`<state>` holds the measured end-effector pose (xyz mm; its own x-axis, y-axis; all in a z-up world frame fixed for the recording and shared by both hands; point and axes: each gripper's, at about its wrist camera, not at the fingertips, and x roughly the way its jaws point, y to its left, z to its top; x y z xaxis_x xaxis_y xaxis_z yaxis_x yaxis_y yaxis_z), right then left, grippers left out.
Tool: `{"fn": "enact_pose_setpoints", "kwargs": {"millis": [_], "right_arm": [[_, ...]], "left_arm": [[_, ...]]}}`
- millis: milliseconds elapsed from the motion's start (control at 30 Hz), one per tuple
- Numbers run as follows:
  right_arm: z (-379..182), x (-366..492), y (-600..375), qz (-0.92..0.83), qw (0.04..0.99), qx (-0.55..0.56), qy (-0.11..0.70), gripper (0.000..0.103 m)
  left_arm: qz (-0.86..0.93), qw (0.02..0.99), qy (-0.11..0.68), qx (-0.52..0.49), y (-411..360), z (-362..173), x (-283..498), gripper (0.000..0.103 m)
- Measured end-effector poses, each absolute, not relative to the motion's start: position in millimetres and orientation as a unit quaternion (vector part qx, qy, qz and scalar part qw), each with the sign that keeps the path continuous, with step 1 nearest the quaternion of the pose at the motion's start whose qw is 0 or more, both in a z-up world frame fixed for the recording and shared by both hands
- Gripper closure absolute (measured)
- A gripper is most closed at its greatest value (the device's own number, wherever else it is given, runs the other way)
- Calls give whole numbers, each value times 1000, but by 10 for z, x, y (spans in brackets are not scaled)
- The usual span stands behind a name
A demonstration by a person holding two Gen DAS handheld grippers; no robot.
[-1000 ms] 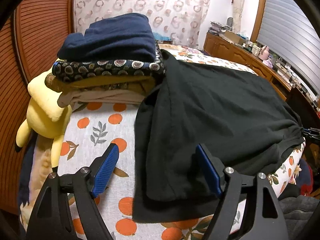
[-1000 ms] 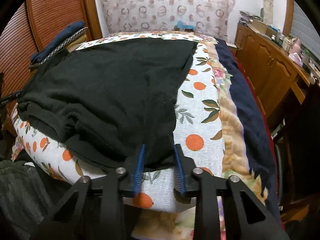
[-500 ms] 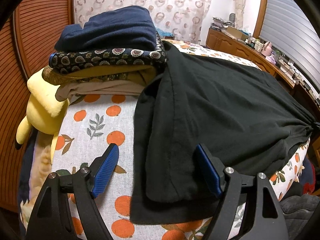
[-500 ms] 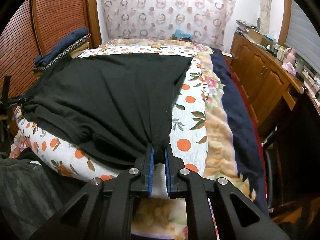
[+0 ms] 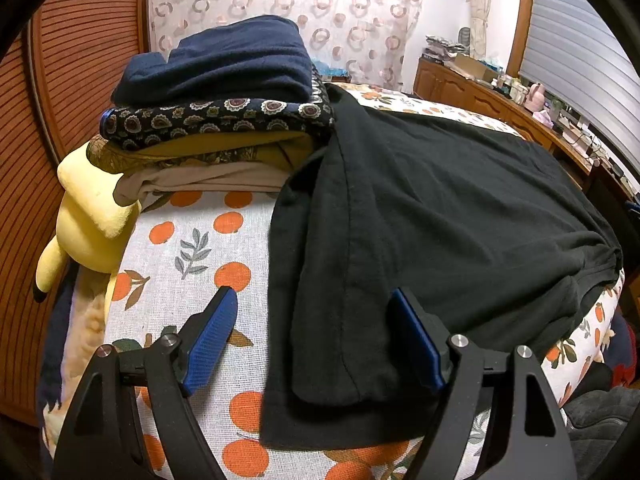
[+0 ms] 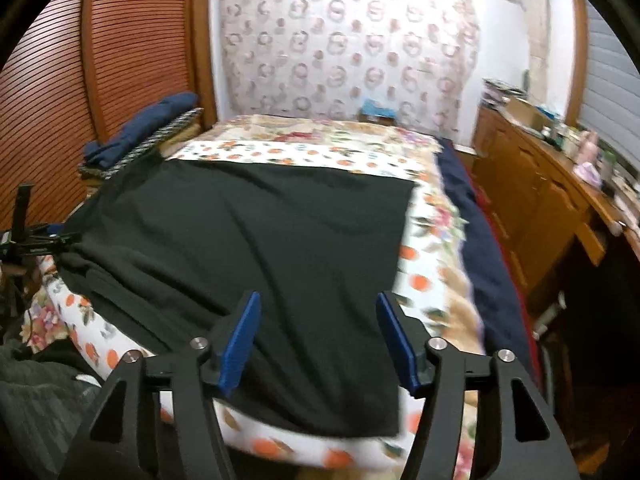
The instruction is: Fold small clothes
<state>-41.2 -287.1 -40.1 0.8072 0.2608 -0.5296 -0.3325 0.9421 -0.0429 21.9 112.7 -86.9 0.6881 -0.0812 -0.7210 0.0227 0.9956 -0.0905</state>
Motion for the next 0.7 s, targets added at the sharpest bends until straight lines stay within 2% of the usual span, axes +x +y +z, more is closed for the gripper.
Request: {"fn": "enact_pose_setpoints", "kwargs": {"millis": [300,367,433,633,667,700], "right_arm": [[-725,-67,-2302,194,934,-97,283,39],[-769,-19,-2283,192,934,-94,286,39],[-815,41,-2279,187,935,-92,288,39],[-899,194,-2261,175,934,-82,302,38],[-918,214,-2262,174,933,-82,305,38],[-928,234,-2270,174,932,-82,307,35]], "left_arm": [[-33,920,390,-28,1089,-878,199,23],[-38,921,387,-29,1081,-876,192,28],[-41,921,385,-27,1083,-863,194,39],[-43,921,386,-33,1098,-850,185,41],[-42,921,385,-32,1097,-849,180,44],[-44,922,384,-32,1098,-846,178,53]]}}
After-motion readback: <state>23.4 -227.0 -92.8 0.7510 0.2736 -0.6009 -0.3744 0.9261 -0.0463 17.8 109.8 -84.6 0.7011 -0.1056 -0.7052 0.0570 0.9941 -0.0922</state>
